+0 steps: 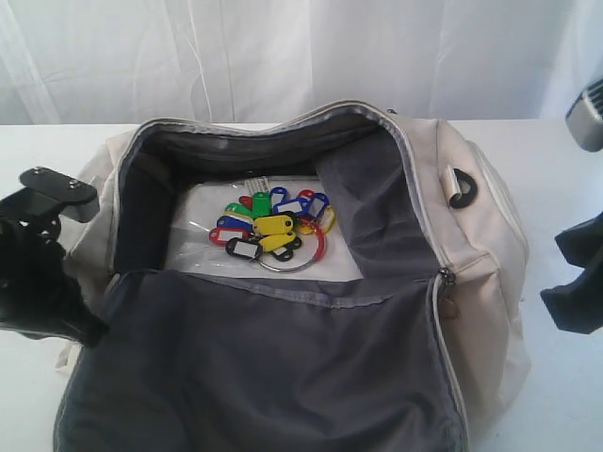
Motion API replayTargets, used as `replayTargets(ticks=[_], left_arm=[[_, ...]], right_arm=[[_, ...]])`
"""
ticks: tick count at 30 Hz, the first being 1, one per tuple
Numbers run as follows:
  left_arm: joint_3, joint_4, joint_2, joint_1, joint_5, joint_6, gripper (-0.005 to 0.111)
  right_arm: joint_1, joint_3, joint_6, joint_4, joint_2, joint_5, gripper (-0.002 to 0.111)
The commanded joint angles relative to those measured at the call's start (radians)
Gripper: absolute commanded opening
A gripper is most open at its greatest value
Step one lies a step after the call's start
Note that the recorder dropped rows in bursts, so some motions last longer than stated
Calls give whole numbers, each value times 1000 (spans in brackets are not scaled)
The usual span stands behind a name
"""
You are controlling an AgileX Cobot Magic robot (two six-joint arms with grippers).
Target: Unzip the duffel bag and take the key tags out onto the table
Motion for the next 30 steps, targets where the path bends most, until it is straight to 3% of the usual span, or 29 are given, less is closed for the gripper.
replayTargets(ticks=[1,7,9,12,24,30], left_arm=[[7,-290,105,4,-113,192,0],[6,-808,212,4,-107,647,0],[-1,-929,242,4,-107,743,0],[-32,-994,284,2,-83,787,0],[-184,-981,419,-81,-104,751,0],[-189,-694,367,-73,-39,546,0]], right_arm=[[5,8,0,-22,-5,-14,0],[5,36,5,-38,-5,-51,0],[5,40,5,-38,-5,-59,0],[5,40,5,-38,-5,-59,0],[5,40,5,-41,-5,-59,0],[5,40,5,-41,-5,-59,0]])
